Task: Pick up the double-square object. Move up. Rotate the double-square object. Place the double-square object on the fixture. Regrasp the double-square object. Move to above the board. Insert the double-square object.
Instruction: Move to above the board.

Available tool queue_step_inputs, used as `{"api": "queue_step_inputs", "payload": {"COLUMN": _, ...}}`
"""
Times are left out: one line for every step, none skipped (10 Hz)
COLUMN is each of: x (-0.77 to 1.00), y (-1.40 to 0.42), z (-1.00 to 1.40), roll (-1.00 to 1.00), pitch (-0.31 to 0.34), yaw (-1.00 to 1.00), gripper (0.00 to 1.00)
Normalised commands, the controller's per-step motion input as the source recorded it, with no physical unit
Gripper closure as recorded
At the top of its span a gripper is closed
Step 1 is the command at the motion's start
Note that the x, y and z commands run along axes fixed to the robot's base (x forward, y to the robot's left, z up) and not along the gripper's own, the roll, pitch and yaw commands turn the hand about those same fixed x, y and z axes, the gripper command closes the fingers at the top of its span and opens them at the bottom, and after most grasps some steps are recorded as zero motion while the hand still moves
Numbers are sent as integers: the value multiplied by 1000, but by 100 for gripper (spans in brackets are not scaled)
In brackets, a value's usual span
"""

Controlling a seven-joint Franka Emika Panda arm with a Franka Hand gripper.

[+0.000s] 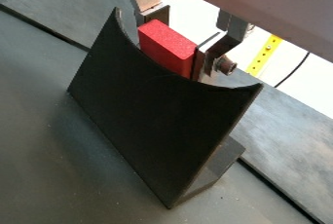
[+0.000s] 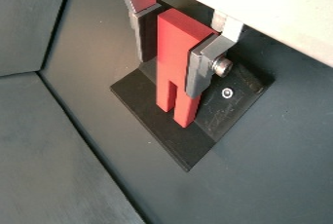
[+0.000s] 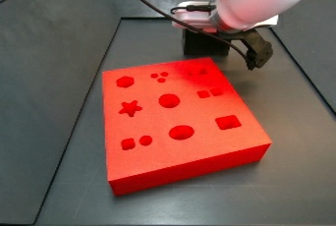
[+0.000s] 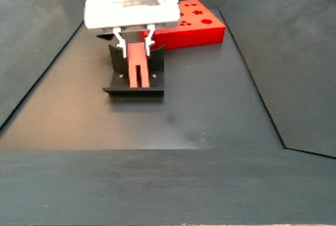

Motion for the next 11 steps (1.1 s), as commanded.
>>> {"api": "queue_step_inputs", "payload": {"x": 5, "y": 27, "z": 1000, "roll": 441, "pitch": 171, "yaw": 86, "gripper": 100}}
{"api": "queue_step_inputs", "payload": {"x": 6, "y": 21, "z": 1000, "roll": 404, "pitch": 157, "yaw": 87, "gripper": 100}}
{"api": "queue_step_inputs", "payload": {"x": 8, "y": 16, "z": 1000, "roll": 351, "pitch": 134, "yaw": 96, "gripper": 100}}
{"api": "queue_step_inputs", "payload": {"x": 14, "y": 17, "z": 1000, "roll": 229, "pitch": 94, "yaw": 114, "gripper": 100}}
{"api": "queue_step_inputs", "payload": {"x": 15, "y": 17, "z": 1000, "roll": 178, "pitch": 78, "yaw": 120, "gripper": 100}}
{"api": "queue_step_inputs", "payload": {"x": 16, "y": 9, "z": 1000, "roll": 85, "pitch": 50, "yaw": 122, "gripper": 100}}
{"api": "queue_step_inputs", "payload": {"x": 17, "y": 7, "z": 1000, "roll": 51, "pitch": 39, "yaw": 119, "gripper": 100}}
{"api": "queue_step_inputs", "payload": {"x": 17, "y": 7, "z": 1000, "roll": 10, "pitch": 27, "yaw": 109, "gripper": 100}}
{"api": "queue_step_inputs", "payload": {"x": 15, "y": 2, "z": 1000, "roll": -12, "pitch": 18, "yaw": 96, "gripper": 100}}
{"api": "queue_step_inputs", "payload": {"x": 13, "y": -2, "z": 1000, "roll": -20, "pitch": 14, "yaw": 85, "gripper": 100}}
{"api": "queue_step_inputs", "payload": {"x": 11, "y": -4, "z": 1000, "roll": -24, "pitch": 12, "yaw": 71, "gripper": 100}}
